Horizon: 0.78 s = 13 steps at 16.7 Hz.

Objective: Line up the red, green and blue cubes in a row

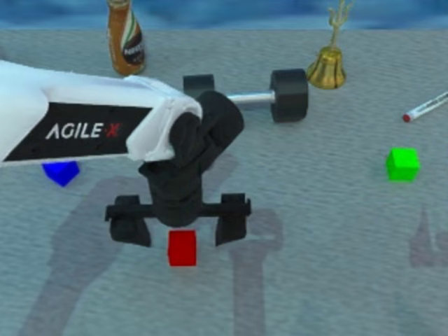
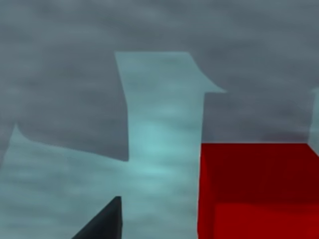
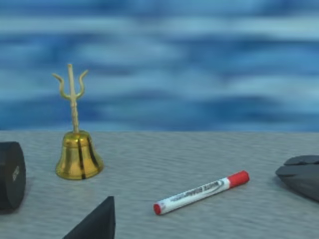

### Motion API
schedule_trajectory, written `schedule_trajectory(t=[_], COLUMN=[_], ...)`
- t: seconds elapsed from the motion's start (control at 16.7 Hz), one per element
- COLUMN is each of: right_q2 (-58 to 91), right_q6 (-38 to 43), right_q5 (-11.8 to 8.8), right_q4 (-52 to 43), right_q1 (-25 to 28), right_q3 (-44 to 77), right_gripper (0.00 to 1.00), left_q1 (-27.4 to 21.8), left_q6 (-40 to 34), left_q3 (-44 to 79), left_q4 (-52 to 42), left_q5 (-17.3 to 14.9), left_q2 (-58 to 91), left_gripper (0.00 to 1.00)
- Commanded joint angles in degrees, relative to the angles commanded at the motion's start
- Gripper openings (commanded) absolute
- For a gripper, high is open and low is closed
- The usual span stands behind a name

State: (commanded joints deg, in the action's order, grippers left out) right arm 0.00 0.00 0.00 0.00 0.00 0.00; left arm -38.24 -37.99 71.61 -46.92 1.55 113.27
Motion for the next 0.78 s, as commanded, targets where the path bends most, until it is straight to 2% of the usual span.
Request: schedule_trajectory(t=[0.24,0.6,0.78], right_q2=[0.0,0.0,0.0], right_q6=[0.0,0.0,0.0], right_q5=[0.0,0.0,0.0], right_q4=[0.0,0.0,0.0], right_q1=[0.0,0.0,0.0], right_q3=[0.0,0.0,0.0], right_gripper=[1.0,1.0,1.0], left_q1=[0.0,0.6,0.8], left_q6=[0.0,-0.5,-0.5], left_q3=[0.8,7.6,9.1], left_q4=[-1.0,-12.7,-14.8], left_q5=[0.0,0.0,0.0], left_q2=[-0.4,-4.5,-5.7], left_gripper=[1.0,1.0,1.0])
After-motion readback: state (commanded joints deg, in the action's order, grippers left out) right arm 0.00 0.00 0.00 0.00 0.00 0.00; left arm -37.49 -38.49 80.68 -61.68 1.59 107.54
